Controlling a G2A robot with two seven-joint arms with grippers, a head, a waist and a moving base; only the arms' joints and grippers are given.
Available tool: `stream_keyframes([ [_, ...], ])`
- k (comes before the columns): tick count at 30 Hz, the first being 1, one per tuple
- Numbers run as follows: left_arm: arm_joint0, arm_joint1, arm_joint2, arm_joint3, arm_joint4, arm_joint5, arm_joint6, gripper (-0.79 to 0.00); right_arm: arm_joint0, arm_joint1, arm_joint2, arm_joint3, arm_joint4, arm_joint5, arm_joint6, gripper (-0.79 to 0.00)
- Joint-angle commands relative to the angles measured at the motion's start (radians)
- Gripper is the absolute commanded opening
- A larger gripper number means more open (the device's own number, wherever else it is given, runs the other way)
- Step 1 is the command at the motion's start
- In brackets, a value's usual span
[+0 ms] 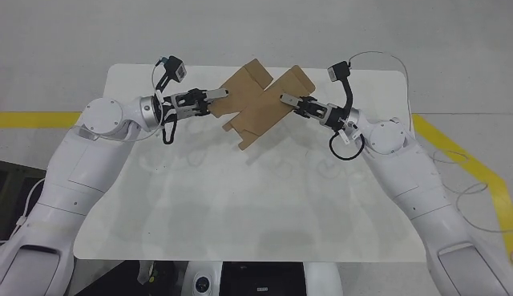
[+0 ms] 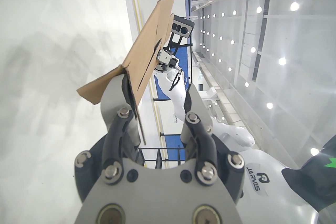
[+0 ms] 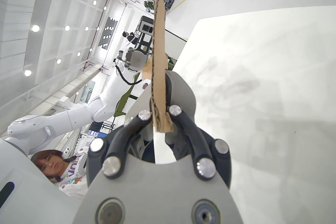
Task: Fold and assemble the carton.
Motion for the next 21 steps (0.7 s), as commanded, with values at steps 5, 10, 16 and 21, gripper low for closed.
stream_keyframes([
  [5, 0.012, 0.000, -0.001, -0.023, 0.083, -0.005, 0.020, -0.459, -0.006, -0.001, 0.010, -0.007, -0.014, 0.008, 0.001, -0.785],
  [10, 0.021, -0.003, 0.001, -0.036, 0.108, 0.003, 0.012, -0.468, -0.011, -0.003, 0.018, -0.013, -0.021, 0.011, -0.001, -0.785],
  [16, 0.024, -0.007, -0.004, -0.034, 0.114, 0.013, 0.008, -0.628, -0.015, -0.005, 0.025, -0.016, -0.027, 0.013, 0.002, -0.785],
  [21, 0.021, -0.011, -0.005, -0.026, 0.120, 0.024, 0.008, -0.683, -0.018, -0.007, 0.030, -0.020, -0.031, 0.015, 0.004, -0.785],
])
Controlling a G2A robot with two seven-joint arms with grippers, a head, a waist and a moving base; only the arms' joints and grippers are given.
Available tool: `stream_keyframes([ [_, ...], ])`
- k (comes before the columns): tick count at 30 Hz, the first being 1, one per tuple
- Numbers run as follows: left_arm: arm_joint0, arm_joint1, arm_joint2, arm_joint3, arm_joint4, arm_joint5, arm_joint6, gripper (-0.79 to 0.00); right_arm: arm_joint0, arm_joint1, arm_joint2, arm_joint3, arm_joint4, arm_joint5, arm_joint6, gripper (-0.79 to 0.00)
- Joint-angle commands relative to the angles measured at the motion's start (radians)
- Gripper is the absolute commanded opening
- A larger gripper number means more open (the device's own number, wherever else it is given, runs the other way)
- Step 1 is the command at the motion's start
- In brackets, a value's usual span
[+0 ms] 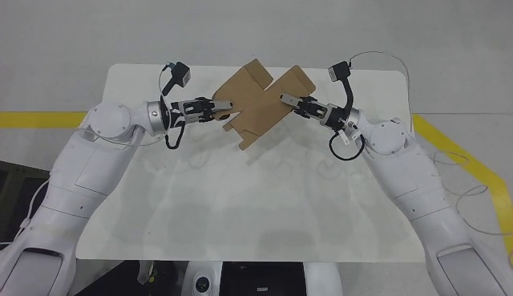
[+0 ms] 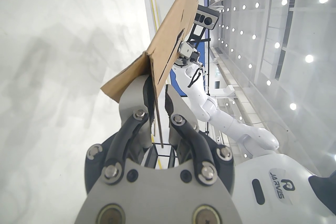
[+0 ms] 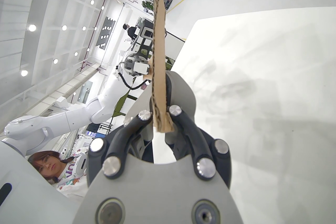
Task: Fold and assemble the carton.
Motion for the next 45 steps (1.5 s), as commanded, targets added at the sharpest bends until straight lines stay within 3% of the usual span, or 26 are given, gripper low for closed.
stream_keyframes([
  [1, -0.001, -0.002, 0.000, 0.003, 0.001, 0.004, -0.001, -0.686, -0.001, -0.001, 0.002, -0.001, -0.001, 0.001, 0.001, -0.785],
  [2, -0.002, -0.003, 0.000, 0.005, 0.002, 0.006, -0.001, -0.705, -0.002, -0.001, 0.003, -0.002, -0.002, 0.002, 0.001, -0.785],
  [3, -0.002, -0.004, 0.000, 0.006, 0.002, 0.007, -0.002, -0.773, -0.002, -0.002, 0.003, -0.003, -0.003, 0.002, 0.001, -0.785],
  [5, -0.003, -0.005, -0.001, 0.009, 0.000, 0.013, -0.004, -0.785, -0.004, -0.003, 0.004, -0.006, -0.001, 0.001, 0.003, -0.785],
  [7, -0.004, -0.007, -0.002, 0.013, -0.009, 0.021, -0.012, -0.785, -0.004, -0.004, 0.007, -0.007, 0.000, 0.001, 0.005, -0.456],
  [8, -0.006, -0.008, -0.004, 0.014, -0.012, 0.023, -0.015, -0.785, -0.004, -0.004, 0.008, -0.007, -0.001, 0.000, 0.006, -0.043],
  [9, -0.007, -0.009, -0.006, 0.015, -0.016, 0.024, -0.018, -0.785, -0.004, -0.004, 0.010, -0.006, -0.001, 0.000, 0.008, 0.000],
  [20, 0.002, -0.002, -0.071, 0.001, -0.032, -0.022, -0.053, -0.785, -0.025, 0.034, 0.140, -0.031, -0.102, -0.019, 0.029, 0.000],
  [24, 0.016, 0.003, -0.089, -0.022, -0.006, -0.054, -0.078, -0.785, -0.029, 0.046, 0.159, -0.090, -0.089, -0.036, 0.123, 0.000],
  [25, 0.020, 0.004, -0.091, -0.032, 0.006, -0.065, -0.087, -0.785, -0.024, 0.047, 0.158, -0.098, -0.068, -0.045, 0.153, -0.089],
  [26, 0.025, 0.006, -0.092, -0.041, 0.017, -0.077, -0.097, -0.785, -0.019, 0.046, 0.155, -0.100, -0.043, -0.057, 0.177, -0.292],
  [27, 0.030, 0.007, -0.094, -0.050, 0.026, -0.089, -0.106, -0.785, -0.013, 0.046, 0.145, -0.101, -0.020, -0.065, 0.214, -0.406],
  [32, 0.051, 0.010, -0.097, -0.084, 0.038, -0.125, -0.161, -0.785, 0.050, 0.035, 0.078, -0.079, 0.100, -0.069, 0.390, -0.453],
  [39, 0.069, 0.012, -0.102, -0.115, 0.026, -0.182, -0.223, -0.785, 0.113, 0.028, -0.026, -0.061, 0.186, -0.025, 0.434, -0.526],
  [45, 0.094, 0.014, -0.106, -0.149, 0.024, -0.229, -0.259, -0.785, 0.159, 0.021, -0.110, -0.026, 0.251, -0.007, 0.452, -0.514],
])
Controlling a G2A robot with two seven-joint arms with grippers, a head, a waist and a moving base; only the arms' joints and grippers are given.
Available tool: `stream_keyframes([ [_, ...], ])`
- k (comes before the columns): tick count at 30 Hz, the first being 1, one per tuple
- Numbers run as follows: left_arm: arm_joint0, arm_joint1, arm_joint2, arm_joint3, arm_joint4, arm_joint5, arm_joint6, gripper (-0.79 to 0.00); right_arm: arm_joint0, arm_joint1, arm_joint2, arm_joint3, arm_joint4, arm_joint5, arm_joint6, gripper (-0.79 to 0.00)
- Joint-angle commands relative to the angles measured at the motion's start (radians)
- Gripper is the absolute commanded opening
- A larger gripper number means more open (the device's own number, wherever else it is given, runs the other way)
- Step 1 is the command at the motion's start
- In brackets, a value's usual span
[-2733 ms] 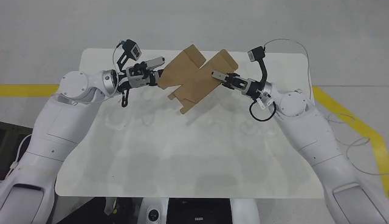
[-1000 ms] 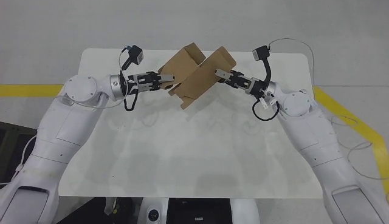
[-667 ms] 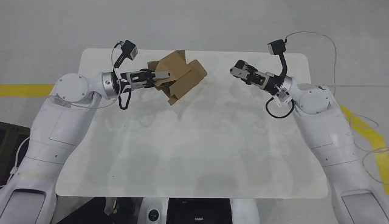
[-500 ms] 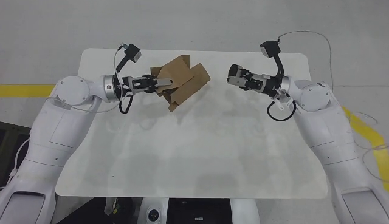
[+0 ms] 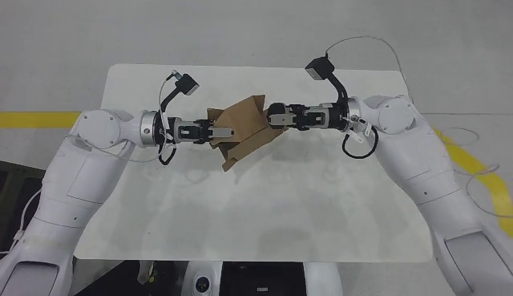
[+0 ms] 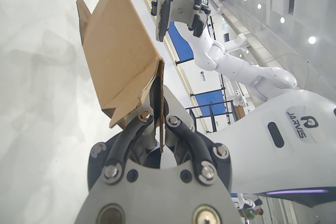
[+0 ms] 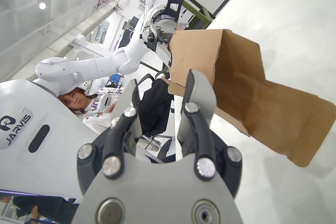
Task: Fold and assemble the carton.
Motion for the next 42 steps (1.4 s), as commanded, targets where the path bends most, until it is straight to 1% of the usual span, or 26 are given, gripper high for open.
stream_keyframes([
  [1, 0.005, 0.001, -0.003, -0.007, -0.004, -0.007, -0.009, -0.785, 0.014, -0.002, -0.021, 0.018, 0.007, -0.002, -0.002, -0.520],
  [7, 0.014, 0.003, -0.014, -0.017, -0.015, -0.009, -0.024, -0.785, 0.055, -0.006, -0.080, 0.058, 0.013, 0.006, 0.006, -0.539],
  [16, 0.023, 0.005, -0.021, -0.032, -0.023, -0.012, -0.044, -0.785, 0.114, -0.010, -0.150, 0.104, 0.020, 0.015, 0.015, -0.545],
  [22, 0.026, 0.006, -0.023, -0.036, -0.028, -0.013, -0.046, -0.785, 0.145, -0.017, -0.193, 0.127, 0.053, 0.014, 0.014, -0.548],
  [30, 0.033, 0.006, -0.026, -0.044, -0.028, -0.013, -0.049, -0.785, 0.168, -0.030, -0.250, 0.155, 0.107, 0.013, 0.013, -0.560],
  [35, 0.036, 0.006, -0.029, -0.047, -0.027, -0.015, -0.048, -0.785, 0.179, -0.040, -0.282, 0.154, 0.148, 0.016, 0.016, -0.579],
  [39, 0.039, 0.007, -0.029, -0.048, -0.027, -0.016, -0.051, -0.785, 0.186, -0.049, -0.301, 0.159, 0.178, 0.016, 0.016, -0.613],
  [42, 0.041, 0.007, -0.031, -0.047, -0.027, -0.016, -0.051, -0.785, 0.190, -0.054, -0.312, 0.163, 0.197, 0.017, 0.017, -0.619],
])
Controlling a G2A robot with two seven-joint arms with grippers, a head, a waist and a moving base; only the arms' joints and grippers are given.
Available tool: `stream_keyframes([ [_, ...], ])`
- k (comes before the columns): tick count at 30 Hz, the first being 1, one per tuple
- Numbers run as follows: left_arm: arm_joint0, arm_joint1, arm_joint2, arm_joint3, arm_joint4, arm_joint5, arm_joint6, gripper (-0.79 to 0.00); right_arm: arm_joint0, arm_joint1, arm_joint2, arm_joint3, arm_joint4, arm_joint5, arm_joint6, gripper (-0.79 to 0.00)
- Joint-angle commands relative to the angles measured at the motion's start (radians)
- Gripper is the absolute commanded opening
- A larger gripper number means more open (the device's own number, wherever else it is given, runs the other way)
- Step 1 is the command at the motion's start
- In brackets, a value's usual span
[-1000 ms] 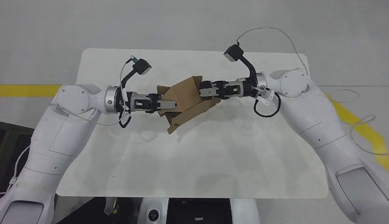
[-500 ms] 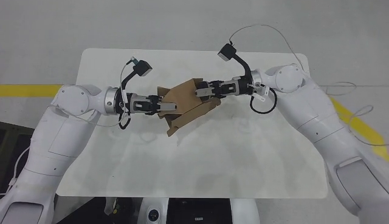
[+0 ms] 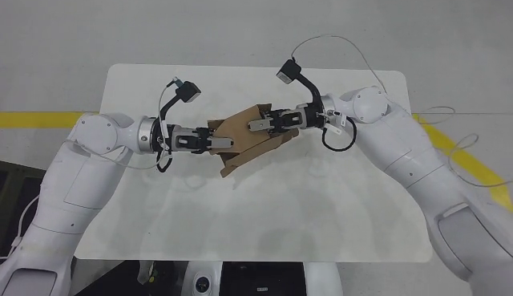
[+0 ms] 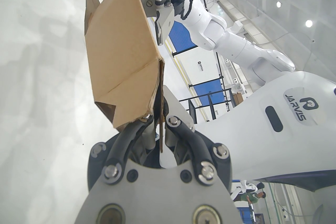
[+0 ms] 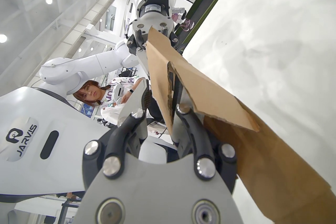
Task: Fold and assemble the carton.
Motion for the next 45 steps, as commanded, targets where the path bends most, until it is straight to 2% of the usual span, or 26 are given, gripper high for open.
stream_keyframes([
  [1, 0.002, 0.000, -0.002, -0.001, 0.000, 0.000, 0.000, -0.785, 0.002, -0.003, -0.005, 0.000, 0.014, 0.002, 0.002, -0.619],
  [7, 0.007, 0.002, -0.006, -0.006, -0.003, 0.003, -0.005, -0.785, 0.013, -0.013, -0.023, 0.003, 0.036, 0.018, 0.018, -0.634],
  [11, 0.008, 0.002, -0.008, -0.007, -0.002, 0.007, -0.004, -0.785, 0.016, -0.018, -0.031, 0.006, 0.044, 0.022, 0.022, -0.711],
  [13, 0.009, 0.002, -0.009, -0.007, 0.000, 0.007, -0.001, -0.785, 0.016, -0.021, -0.034, 0.008, 0.047, 0.026, 0.026, -0.785],
  [15, 0.010, 0.002, -0.009, -0.008, 0.001, 0.009, -0.001, -0.785, 0.016, -0.022, -0.036, 0.011, 0.051, 0.028, 0.028, -0.785],
  [16, 0.010, 0.002, -0.010, -0.008, 0.002, 0.009, 0.000, -0.742, 0.016, -0.023, -0.036, 0.012, 0.051, 0.029, 0.030, -0.785],
  [18, 0.011, 0.002, -0.011, -0.008, 0.002, 0.010, 0.002, -0.502, 0.016, -0.024, -0.036, 0.014, 0.053, 0.031, 0.031, -0.785],
  [19, 0.012, 0.003, -0.012, -0.009, 0.003, 0.011, 0.003, -0.320, 0.016, -0.024, -0.034, 0.016, 0.054, 0.031, 0.031, -0.785],
  [20, 0.012, 0.003, -0.012, -0.009, 0.003, 0.011, 0.003, 0.000, 0.016, -0.023, -0.031, 0.020, 0.055, 0.027, 0.027, -0.785],
  [45, -0.005, -0.001, -0.026, 0.021, -0.141, 0.097, -0.046, 0.000, 0.001, -0.021, -0.016, 0.079, -0.083, -0.114, -0.114, -0.785],
])
